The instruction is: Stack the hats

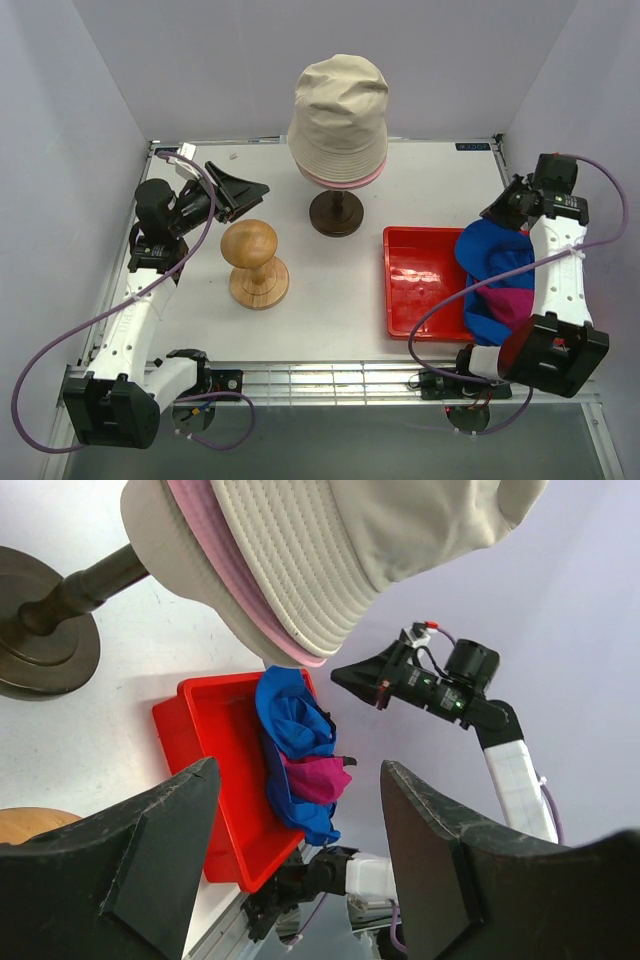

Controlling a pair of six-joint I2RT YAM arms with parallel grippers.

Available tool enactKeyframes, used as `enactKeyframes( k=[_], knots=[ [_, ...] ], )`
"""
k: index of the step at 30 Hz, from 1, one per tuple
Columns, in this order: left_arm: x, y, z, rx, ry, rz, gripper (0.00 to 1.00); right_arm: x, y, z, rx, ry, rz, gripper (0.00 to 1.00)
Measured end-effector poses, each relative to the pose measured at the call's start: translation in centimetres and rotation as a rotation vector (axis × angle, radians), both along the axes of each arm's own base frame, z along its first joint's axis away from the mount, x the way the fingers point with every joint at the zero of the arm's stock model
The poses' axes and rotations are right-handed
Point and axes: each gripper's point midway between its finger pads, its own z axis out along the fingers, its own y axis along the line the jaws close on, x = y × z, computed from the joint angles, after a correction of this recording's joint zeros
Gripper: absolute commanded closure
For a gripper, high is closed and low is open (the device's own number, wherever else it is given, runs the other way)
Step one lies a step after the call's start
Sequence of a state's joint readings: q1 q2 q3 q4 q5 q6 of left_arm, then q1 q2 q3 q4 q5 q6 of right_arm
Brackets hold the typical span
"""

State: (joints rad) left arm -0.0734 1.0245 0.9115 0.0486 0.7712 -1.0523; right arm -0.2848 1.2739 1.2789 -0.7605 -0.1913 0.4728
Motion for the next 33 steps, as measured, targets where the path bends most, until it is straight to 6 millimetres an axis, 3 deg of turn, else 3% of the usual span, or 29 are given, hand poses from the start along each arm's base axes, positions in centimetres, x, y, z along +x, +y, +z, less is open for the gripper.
enactKeyframes(
  k=[7,10,20,33],
  knots=[
    [-0.2,-0.1,-0.3,-0.008,0.008,-0.009,0.24,0.0,3.7,-5.8,-0.212,0.195,0.144,0.56],
    [-0.2,-0.1,-0.4,-0.007,0.010,-0.014,0.24,-0.3,4.7,-6.9,-0.316,0.234,0.186,0.52],
    [-0.4,-0.2,-0.4,-0.007,0.010,-0.022,0.24,-1.4,3.1,-10.7,-0.579,0.381,0.175,0.45],
    [-0.1,-0.2,-0.9,0.003,0.019,-0.023,0.25,-2.9,2.8,-14.9,-0.712,0.511,0.213,0.39]
  ],
)
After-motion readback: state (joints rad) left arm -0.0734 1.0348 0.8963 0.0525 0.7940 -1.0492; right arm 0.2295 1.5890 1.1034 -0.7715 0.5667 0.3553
